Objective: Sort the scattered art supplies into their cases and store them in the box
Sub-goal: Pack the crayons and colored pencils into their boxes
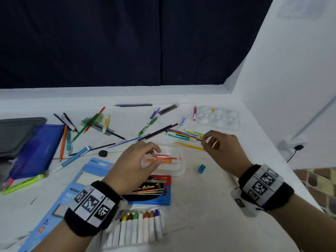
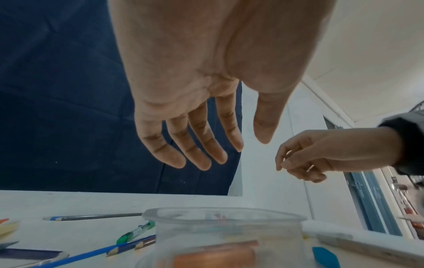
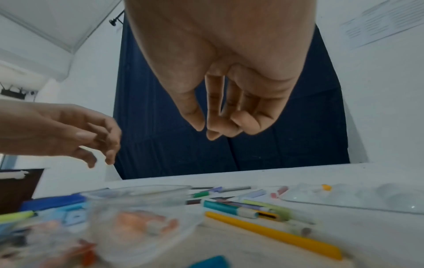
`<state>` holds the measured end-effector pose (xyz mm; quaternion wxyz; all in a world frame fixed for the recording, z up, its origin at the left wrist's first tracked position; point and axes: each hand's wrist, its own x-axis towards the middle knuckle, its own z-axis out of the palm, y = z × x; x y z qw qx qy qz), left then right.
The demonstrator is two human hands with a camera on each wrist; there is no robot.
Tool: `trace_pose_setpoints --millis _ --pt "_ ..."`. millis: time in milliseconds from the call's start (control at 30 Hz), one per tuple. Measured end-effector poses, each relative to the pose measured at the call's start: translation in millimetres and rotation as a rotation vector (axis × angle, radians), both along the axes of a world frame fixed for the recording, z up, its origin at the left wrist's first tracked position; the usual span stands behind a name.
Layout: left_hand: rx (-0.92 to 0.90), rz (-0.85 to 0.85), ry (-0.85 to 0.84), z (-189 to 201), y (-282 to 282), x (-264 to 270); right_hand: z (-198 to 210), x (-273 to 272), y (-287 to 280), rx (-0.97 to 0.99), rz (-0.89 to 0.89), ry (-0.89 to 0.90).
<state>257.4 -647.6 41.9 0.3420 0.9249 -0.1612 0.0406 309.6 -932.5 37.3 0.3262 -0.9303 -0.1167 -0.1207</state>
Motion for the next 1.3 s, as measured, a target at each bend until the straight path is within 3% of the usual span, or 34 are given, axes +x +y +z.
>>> trace_pose_setpoints --millis 200,467,800,1100,1300 --pt "0.229 0.008 0.194 -9 -29 28 -16 99 -48 -0.220 0.087 0.078" --pt "0.271 0.143 0.302 -13 -50 37 -30 227 -60 -0.551 0.141 0.238" --pt "0.134 0.245 0.312 -22 -49 34 -46 266 -37 -0.937 0.214 0.143" --pt "0.030 0.254 0.241 -30 -44 32 -39 259 -43 -0.785 0.195 0.201" --pt "-0.076 0.252 0.161 -21 -37 28 -23 225 -25 -0.437 0.205 0.107"
